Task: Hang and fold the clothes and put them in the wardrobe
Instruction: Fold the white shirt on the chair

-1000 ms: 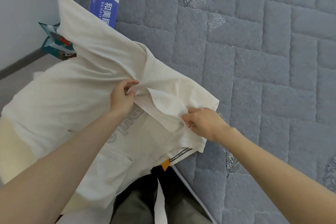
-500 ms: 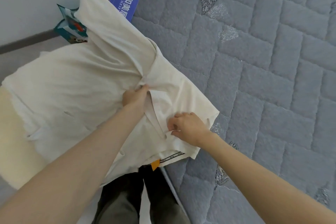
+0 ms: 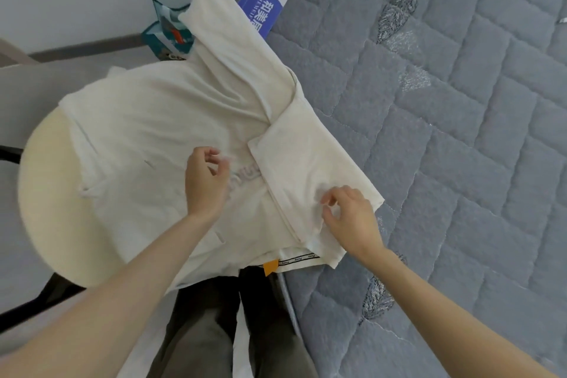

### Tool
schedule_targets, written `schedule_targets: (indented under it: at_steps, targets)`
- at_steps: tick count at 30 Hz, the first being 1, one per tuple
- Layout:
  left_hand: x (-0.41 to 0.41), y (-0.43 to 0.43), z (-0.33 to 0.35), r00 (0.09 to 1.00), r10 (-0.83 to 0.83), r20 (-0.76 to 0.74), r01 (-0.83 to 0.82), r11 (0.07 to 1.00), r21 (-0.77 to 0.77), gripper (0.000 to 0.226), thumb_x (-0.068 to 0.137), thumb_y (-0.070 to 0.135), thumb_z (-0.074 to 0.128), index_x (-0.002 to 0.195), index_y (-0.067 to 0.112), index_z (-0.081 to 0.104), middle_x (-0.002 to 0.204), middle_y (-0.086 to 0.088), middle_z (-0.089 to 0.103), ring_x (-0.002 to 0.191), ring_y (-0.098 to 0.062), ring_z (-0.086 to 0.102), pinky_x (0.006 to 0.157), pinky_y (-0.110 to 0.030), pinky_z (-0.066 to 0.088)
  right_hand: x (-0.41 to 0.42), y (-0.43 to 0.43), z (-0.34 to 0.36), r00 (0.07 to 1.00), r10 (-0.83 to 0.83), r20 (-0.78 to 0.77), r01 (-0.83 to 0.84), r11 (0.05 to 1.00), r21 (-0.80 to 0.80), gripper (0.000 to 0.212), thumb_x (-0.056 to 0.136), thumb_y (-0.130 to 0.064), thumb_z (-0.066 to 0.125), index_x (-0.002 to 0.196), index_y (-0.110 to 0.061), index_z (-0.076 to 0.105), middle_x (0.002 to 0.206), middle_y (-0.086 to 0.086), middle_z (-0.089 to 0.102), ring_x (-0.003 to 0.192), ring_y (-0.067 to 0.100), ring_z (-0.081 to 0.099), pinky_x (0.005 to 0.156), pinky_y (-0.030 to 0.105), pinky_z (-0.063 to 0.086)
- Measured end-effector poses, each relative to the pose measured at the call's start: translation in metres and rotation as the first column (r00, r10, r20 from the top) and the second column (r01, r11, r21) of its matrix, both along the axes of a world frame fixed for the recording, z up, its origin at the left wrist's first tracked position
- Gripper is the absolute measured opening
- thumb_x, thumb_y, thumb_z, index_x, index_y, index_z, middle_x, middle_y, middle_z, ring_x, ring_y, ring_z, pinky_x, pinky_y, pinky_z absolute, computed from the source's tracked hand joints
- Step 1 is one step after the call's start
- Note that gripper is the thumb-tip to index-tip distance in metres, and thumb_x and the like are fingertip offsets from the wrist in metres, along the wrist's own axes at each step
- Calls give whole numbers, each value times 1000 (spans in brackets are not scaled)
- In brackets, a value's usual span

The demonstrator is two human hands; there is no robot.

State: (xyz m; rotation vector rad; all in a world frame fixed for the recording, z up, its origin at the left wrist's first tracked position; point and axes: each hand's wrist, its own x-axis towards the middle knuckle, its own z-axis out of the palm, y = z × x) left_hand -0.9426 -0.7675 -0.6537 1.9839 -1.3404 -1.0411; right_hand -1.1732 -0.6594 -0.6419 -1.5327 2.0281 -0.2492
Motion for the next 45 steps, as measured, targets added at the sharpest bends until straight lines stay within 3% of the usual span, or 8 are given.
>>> schedule_targets:
  at_steps: [6, 9, 12, 18, 29, 33, 40, 45]
  targets:
    - [59, 81, 2, 833, 442, 332, -492, 867, 81, 54, 80, 26, 72, 125, 9, 47, 131, -18, 41, 121, -36, 38, 99, -43, 29, 13, 26, -11, 685, -722, -96, 728, 679, 96, 54, 75, -22, 76, 112, -2, 42, 119, 19, 43, 110, 34, 39, 92, 43, 33]
    - [83, 124, -6, 731, 600, 325, -674, 708, 209, 81, 72, 31, 79, 137, 12, 34, 143, -19, 26, 130, -38, 28, 105, -50, 25, 27, 35, -14, 419, -902, 99, 859, 430, 278, 72, 72, -30, 79, 122, -7, 32, 127, 13, 37, 114, 33, 43, 95, 46, 39]
    - [96, 155, -21, 733, 662, 154, -672, 670, 315, 88, 70, 31, 84, 137, 8, 32, 140, -20, 27, 128, -36, 33, 107, -43, 34, 39, 35, -16, 286, -936, 205, 849, 347, 399, 79, 71, -40, 80, 127, -8, 36, 116, 6, 49, 100, 26, 52, 84, 38, 46]
    - [97, 175, -33, 552, 833, -36, -692, 482, 538, 74, 73, 43, 79, 128, 3, 48, 122, -7, 55, 102, -19, 52, 85, -27, 39, 46, 22, -17, 334, -900, 280, 782, 430, 451, 53, 70, -31, 83, 111, -8, 59, 97, -1, 58, 93, 21, 57, 85, 35, 50]
    - [121, 225, -9, 550, 809, -207, -673, 577, 464, 14, 87, 16, 56, 99, 9, 58, 95, -5, 61, 85, -21, 54, 64, -26, 43, 57, 66, 16, 508, -774, 378, 782, 598, 175, 27, 82, -21, 70, 100, -21, 51, 103, 0, 57, 94, 19, 53, 77, 28, 42]
    - [135, 260, 2, 564, 785, -257, -674, 617, 407, 14, 86, 5, 54, 88, 18, 48, 90, 2, 55, 78, -13, 56, 62, -28, 49, 67, 101, 20, 519, -790, 327, 787, 591, 178, 27, 84, -17, 67, 105, -21, 51, 104, 1, 55, 96, 21, 51, 81, 29, 41]
    - [143, 271, 20, 390, 881, -266, -641, 467, 609, 26, 85, 5, 59, 110, 4, 55, 106, -14, 61, 91, -25, 60, 82, -39, 51, 94, 117, 43, 475, -781, 407, 772, 591, 234, 54, 85, -6, 59, 135, -22, 45, 117, -2, 58, 113, 26, 55, 97, 40, 47]
    - [152, 227, 43, 211, 876, -433, -578, 469, 668, 11, 90, 7, 50, 98, 13, 54, 85, -5, 59, 73, -16, 58, 59, -30, 58, 110, 64, 71, 486, -655, 578, 647, 715, 266, 63, 88, 2, 47, 143, -28, 36, 130, 3, 56, 114, 28, 57, 96, 47, 50]
